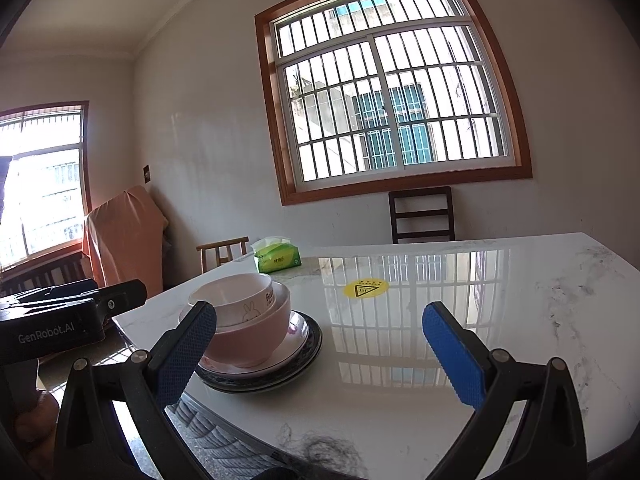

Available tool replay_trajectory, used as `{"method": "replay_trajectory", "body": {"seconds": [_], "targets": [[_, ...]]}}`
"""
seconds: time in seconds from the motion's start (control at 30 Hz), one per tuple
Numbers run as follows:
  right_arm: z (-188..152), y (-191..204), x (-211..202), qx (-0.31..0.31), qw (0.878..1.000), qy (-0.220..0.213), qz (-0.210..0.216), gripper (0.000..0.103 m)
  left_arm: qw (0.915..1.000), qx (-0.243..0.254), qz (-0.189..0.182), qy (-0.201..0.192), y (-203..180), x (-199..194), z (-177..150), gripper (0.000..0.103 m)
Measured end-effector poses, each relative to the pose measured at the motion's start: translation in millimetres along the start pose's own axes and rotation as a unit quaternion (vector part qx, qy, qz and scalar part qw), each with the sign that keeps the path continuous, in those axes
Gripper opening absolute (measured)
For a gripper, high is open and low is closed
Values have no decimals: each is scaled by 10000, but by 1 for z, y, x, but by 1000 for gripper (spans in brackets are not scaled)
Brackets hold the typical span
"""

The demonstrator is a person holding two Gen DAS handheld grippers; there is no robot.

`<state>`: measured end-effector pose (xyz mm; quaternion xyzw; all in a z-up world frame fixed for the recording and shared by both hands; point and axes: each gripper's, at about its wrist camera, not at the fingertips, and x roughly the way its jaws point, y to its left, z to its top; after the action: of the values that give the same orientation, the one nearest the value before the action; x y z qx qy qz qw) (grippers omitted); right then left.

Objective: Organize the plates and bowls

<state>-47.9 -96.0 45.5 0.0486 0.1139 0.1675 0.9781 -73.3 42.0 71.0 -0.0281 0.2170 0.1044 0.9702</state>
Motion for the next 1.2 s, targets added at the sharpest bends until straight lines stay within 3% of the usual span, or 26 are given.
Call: {"method": "replay_trajectory", "body": {"seconds": [0.97, 1.03, 1.1, 1.2], "targets": [[-10, -16, 9, 159, 9993, 293, -161, 103, 9992, 16, 28, 408, 4, 23, -12, 84], [-7, -28, 14, 305, 9982, 468, -200, 103, 9982, 100, 390, 439, 2, 27, -14, 85], [-4, -46, 24, 448, 9955, 767, -336, 103, 9980, 110, 417, 467, 3, 30, -17, 85], [-3, -82, 45, 353, 9852, 1370, -969, 103, 9973, 39, 412, 608, 7, 36, -20, 85]]}}
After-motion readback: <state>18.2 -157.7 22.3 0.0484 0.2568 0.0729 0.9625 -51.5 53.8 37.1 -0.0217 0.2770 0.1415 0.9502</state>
